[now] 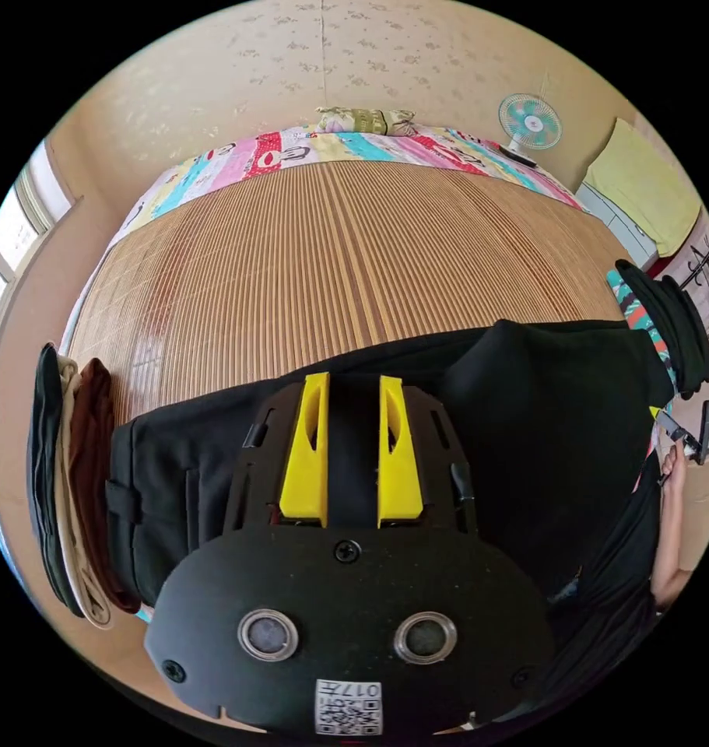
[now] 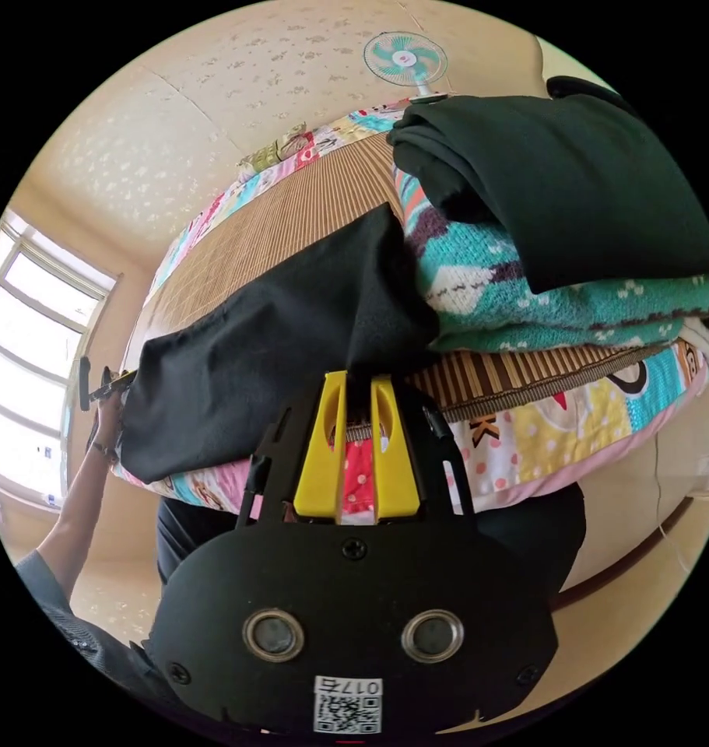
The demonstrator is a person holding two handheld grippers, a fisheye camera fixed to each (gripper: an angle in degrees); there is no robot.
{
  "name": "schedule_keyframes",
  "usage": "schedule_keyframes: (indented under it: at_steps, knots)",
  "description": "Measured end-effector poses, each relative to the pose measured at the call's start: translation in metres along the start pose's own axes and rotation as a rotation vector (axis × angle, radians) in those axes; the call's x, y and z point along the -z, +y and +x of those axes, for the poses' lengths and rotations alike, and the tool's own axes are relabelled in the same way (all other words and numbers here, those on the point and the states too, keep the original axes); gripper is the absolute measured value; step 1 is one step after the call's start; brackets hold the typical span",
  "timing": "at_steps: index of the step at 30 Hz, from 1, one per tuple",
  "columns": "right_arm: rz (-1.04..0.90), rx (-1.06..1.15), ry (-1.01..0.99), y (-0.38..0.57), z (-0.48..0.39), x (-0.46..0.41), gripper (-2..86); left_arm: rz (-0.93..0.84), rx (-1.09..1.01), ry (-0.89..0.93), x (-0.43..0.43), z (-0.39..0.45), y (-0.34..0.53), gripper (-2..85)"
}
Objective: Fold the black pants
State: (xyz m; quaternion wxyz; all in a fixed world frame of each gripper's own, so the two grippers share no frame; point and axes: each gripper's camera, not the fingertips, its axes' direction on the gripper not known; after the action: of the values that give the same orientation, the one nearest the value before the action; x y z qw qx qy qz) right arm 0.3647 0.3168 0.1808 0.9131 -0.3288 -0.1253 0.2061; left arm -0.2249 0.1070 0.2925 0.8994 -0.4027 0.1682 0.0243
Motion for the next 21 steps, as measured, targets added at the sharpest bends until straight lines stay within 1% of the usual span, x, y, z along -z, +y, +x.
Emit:
schedule_keyframes:
  at_steps: [1,2,3,5,6,7,8,9,10,12,13,14,15,16,17,18,20,21]
  knots:
    - [-0.011,0.016,-0.011,-0.007,-0.001,-0.001,3.6,0.015,-0.017,0.042,0.0,0.002,0.003,5.4]
    - [-0.015,0.032,0.007,-0.013,-0.003,0.001,3.1,0.011,-0.011,0.043,0.0,0.002,0.004,3.8]
    - [-0.013,0.049,0.015,-0.016,-0.006,0.004,2.9,0.026,-0.009,0.008,0.007,0.006,0.008,1.5]
    - [0.079,0.152,0.017,-0.019,-0.023,0.026,2.4,0.095,0.014,-0.051,0.024,0.011,0.018,-0.2]
    - [0.104,0.168,0.024,-0.018,-0.027,0.031,2.3,0.188,0.068,-0.072,0.041,0.005,0.028,-0.6]
    - [0.143,0.18,0.047,-0.015,-0.033,0.037,2.2,0.296,0.15,-0.048,0.061,-0.009,0.038,-0.7]
    - [0.177,0.184,0.073,-0.011,-0.036,0.038,2.1,0.34,0.203,-0.036,0.07,-0.019,0.042,-0.8]
    - [0.195,0.187,0.088,-0.008,-0.037,0.037,2.2,0.407,0.299,-0.022,0.083,-0.039,0.048,-0.8]
    - [0.213,0.177,0.13,-0.003,-0.036,0.029,2.2,0.431,0.342,-0.002,0.089,-0.055,0.048,-0.8]
    - [0.168,0.143,0.21,0.002,-0.028,0.0,2.4,0.381,0.328,0.037,0.083,-0.072,0.037,-0.5]
    - [0.059,0.118,0.248,0.001,-0.018,-0.033,2.6,0.34,0.304,0.041,0.077,-0.077,0.032,-0.2]
    - [0.076,0.115,0.234,0.008,-0.011,-0.045,2.9,0.322,0.284,0.041,0.075,-0.078,0.03,0.1]
    - [0.109,0.107,0.216,0.013,-0.008,-0.042,3.1,0.297,0.211,0.056,0.073,-0.077,0.026,1.7]
    - [0.102,0.086,0.19,0.013,-0.004,-0.041,3.4,0.27,0.124,0.088,0.071,-0.074,0.022,4.5]
    - [0.088,0.075,0.176,0.011,-0.002,-0.041,3.6,0.246,0.08,0.102,0.07,-0.072,0.02,7.6]
    - [0.082,0.068,0.169,0.009,-0.002,-0.041,3.7,0.196,0.02,0.109,0.068,-0.067,0.016,13.9]
    - [0.061,0.055,0.148,0.004,0.002,-0.043,3.9,0.127,-0.062,0.092,0.062,-0.056,0.013,16.0]
    - [0.056,0.052,0.142,0.003,0.002,-0.043,3.9,0.073,-0.128,0.085,0.055,-0.047,0.012,15.4]
